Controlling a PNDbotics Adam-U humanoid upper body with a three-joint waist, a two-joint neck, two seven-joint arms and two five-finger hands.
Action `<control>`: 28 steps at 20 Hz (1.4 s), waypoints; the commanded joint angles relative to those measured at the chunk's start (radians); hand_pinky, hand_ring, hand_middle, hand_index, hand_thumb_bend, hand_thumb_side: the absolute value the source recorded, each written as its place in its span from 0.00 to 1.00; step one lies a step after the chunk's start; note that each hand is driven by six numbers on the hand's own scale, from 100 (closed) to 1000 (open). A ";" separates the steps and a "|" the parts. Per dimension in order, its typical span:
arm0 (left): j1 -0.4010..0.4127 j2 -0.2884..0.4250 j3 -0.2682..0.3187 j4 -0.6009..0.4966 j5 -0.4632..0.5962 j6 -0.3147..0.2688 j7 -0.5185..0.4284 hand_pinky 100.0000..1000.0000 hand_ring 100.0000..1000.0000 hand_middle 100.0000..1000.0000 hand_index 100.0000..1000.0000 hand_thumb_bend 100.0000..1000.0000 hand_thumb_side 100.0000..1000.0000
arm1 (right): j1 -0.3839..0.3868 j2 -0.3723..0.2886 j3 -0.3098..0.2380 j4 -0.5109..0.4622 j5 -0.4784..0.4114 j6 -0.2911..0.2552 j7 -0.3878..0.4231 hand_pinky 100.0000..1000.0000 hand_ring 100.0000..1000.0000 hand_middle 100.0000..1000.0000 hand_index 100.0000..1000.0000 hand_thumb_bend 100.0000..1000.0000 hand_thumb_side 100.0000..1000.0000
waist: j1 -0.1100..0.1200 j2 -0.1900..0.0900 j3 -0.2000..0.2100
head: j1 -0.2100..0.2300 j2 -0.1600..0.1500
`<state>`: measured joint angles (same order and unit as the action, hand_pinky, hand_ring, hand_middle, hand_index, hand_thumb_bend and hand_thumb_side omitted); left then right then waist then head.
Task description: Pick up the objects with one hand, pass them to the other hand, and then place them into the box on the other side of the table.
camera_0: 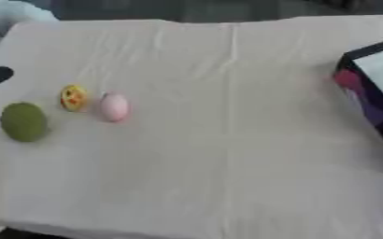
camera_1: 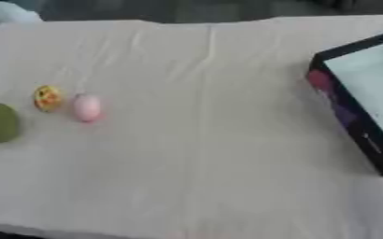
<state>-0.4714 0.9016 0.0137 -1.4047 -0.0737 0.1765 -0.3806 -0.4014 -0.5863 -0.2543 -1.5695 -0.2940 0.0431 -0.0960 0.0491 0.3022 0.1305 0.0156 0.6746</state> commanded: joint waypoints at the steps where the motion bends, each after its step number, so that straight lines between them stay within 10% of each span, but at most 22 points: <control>1: -0.027 0.096 -0.008 0.015 -0.044 -0.005 -0.154 0.84 0.88 0.85 0.88 0.77 0.29 | -0.015 -0.042 -0.001 -0.014 0.004 -0.005 0.002 0.93 0.90 0.94 0.95 0.00 0.67 | 0.001 -0.026 0.002 | 0.005 -0.006; 9: -0.059 0.125 -0.022 0.091 -0.152 -0.030 -0.381 0.86 0.87 0.83 0.88 0.65 0.14 | -0.015 -0.039 0.003 -0.009 0.008 -0.002 0.005 0.93 0.90 0.94 0.95 0.00 0.67 | 0.003 -0.026 -0.001 | 0.004 -0.013; 28: -0.246 -0.012 -0.169 0.314 -0.642 -0.085 -0.394 0.88 0.87 0.81 0.83 0.62 0.00 | -0.021 -0.012 0.023 -0.004 0.013 0.013 0.024 0.93 0.90 0.94 0.94 0.00 0.69 | 0.002 -0.030 -0.009 | 0.022 -0.003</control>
<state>-0.7002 0.8692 -0.1576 -1.1052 -0.6919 0.0998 -0.7712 -0.4099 -0.5809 -0.2290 -1.5656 -0.2859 0.0567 -0.0751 0.0507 0.2998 0.1218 0.0330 0.6739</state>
